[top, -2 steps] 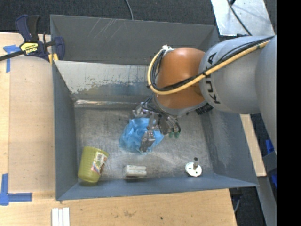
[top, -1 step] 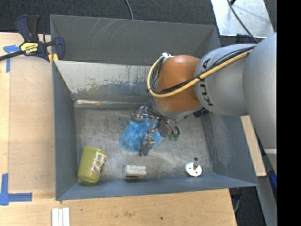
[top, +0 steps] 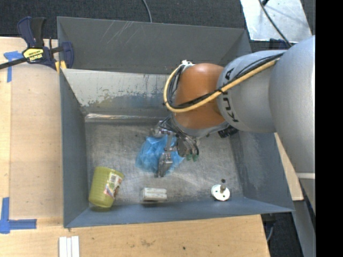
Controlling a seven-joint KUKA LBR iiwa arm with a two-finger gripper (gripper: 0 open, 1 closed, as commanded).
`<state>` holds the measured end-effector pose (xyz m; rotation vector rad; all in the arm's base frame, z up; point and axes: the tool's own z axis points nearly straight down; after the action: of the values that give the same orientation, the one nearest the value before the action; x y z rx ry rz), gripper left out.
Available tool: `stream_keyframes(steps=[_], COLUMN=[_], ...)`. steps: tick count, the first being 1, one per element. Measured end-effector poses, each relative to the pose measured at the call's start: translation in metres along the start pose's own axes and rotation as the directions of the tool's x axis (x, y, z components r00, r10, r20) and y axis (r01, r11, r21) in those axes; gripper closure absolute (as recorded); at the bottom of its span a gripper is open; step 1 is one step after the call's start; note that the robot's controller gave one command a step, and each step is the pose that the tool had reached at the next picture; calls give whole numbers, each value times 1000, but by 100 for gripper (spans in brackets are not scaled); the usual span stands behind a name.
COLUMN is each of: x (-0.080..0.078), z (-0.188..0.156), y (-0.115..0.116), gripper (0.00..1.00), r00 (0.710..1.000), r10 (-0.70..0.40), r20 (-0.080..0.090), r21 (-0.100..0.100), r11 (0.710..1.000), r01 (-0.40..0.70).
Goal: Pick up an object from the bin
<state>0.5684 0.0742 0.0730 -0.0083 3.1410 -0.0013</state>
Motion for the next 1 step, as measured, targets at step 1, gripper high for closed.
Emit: stream_keyframes(steps=[1], x=[-2], z=[0], y=[0], gripper=[0], r00=[999], r10=[-32], r20=[3], r21=[-3], r11=[999], r01=[32])
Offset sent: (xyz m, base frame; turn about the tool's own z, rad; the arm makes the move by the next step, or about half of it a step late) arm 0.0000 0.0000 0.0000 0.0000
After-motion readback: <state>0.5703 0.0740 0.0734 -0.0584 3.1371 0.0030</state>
